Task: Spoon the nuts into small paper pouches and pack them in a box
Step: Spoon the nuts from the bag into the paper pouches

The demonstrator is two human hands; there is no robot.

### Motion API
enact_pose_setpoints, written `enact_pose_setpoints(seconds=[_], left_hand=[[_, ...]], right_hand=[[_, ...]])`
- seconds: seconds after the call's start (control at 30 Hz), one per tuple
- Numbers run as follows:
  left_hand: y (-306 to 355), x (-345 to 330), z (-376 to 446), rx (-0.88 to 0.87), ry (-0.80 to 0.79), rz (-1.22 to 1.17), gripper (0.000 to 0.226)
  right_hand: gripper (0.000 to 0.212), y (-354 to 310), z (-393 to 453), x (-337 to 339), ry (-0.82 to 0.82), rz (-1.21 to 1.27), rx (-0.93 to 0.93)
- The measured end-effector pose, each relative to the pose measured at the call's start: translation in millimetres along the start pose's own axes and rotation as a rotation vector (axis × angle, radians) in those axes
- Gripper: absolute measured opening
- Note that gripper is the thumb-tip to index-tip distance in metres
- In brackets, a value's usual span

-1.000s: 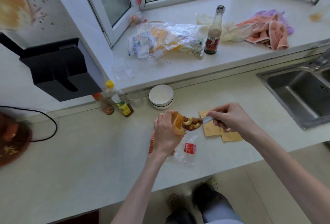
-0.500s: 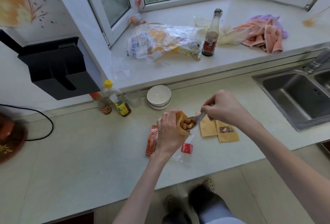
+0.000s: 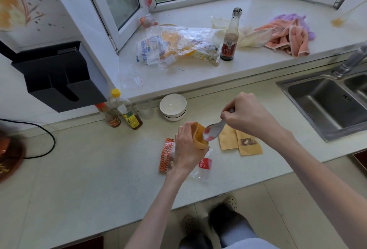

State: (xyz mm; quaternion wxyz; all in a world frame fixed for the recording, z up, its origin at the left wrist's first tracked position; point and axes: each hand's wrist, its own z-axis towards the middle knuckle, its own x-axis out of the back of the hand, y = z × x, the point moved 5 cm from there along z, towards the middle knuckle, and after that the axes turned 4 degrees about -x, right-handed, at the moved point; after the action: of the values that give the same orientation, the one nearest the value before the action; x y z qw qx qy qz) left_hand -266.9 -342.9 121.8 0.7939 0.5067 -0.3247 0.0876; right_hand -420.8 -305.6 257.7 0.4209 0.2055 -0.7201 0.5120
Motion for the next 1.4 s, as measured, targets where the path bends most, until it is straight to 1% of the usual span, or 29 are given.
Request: enact_pose_setpoints(seconds=[0.07,0.17,0.23,0.27,0.3,0.37,0.43,0.47,0.57,0.6,0.67,0.73,0.83,0.9,1.0,1.07,1.2,1.27,1.33,1.4], left_hand=[[-10,-4,-2,0.064,-0.032,-0.022,0.063],[-43,-12,-18,0.304,-0.113,-0.121,0.058],[-65,-15,-36,0.457,-0.154,-0.203,0.053],[-73,-15,-41,0.487,-0.169,-0.211,0.052],[-76,-13,-42,0.485,-0.172,-0.2,0.052],[-73,-4,-30,0.402,-0.128,-0.172,0.054],[-64,7,-11,0.312,-0.074,-0.176,0.055],[-61,9,-4,0.298,-0.084,-0.179,0.056],[-70,6,-3,0.335,-0.204,-0.186,0.056],[-72,4,-6,0.317,-0.238,-0.136,0.058],[-79,-3,-13,0.312,-0.293,-0.12,0.062],[-93,-11,-25,0.405,-0.347,-0.163,0.065],[-122,-11,-39,0.531,-0.36,-0.13,0.066],[-141,-8,-44,0.622,-0.343,-0.123,0.063],[-165,-2,-44,0.731,-0.297,-0.066,0.049],[-174,0,-42,0.78,-0.28,-0.024,0.045],[-183,-4,-35,0.865,-0.259,-0.036,0.063],[-188,-9,-33,0.892,-0.263,-0.034,0.068],[-193,-17,-35,0.916,-0.309,-0.062,0.065],[-195,-25,-41,0.928,-0.35,-0.098,0.054]], right_hand=[[0.021,15,0,5,0.043,0.064,-0.04],[0.02,48,-1,3,0.1,0.133,-0.129],[0.02,76,-3,-13,0.086,0.134,-0.203],[0.019,91,-6,-25,0.061,0.115,-0.24],[0.019,105,-9,-38,0.03,0.094,-0.28],[0.021,129,-17,-61,-0.023,0.083,-0.361],[0.025,150,-25,-79,-0.044,0.133,-0.425],[0.026,157,-27,-86,-0.044,0.153,-0.444],[0.024,165,-29,-102,-0.075,0.213,-0.474],[0.022,165,-28,-106,-0.082,0.22,-0.471],[0.022,168,-25,-110,-0.065,0.222,-0.457],[0.023,172,-22,-116,-0.063,0.233,-0.456],[0.023,179,-21,-131,-0.1,0.261,-0.481],[0.025,184,-21,-144,-0.11,0.264,-0.493],[0.025,188,-16,-162,-0.142,0.256,-0.485],[0.025,189,-12,-175,-0.18,0.249,-0.503],[0.024,188,-3,-195,-0.215,0.23,-0.52],[0.021,186,0,-202,-0.225,0.231,-0.509],[0.021,186,4,-211,-0.242,0.239,-0.512],[0.023,185,7,-220,-0.287,0.246,-0.52]])
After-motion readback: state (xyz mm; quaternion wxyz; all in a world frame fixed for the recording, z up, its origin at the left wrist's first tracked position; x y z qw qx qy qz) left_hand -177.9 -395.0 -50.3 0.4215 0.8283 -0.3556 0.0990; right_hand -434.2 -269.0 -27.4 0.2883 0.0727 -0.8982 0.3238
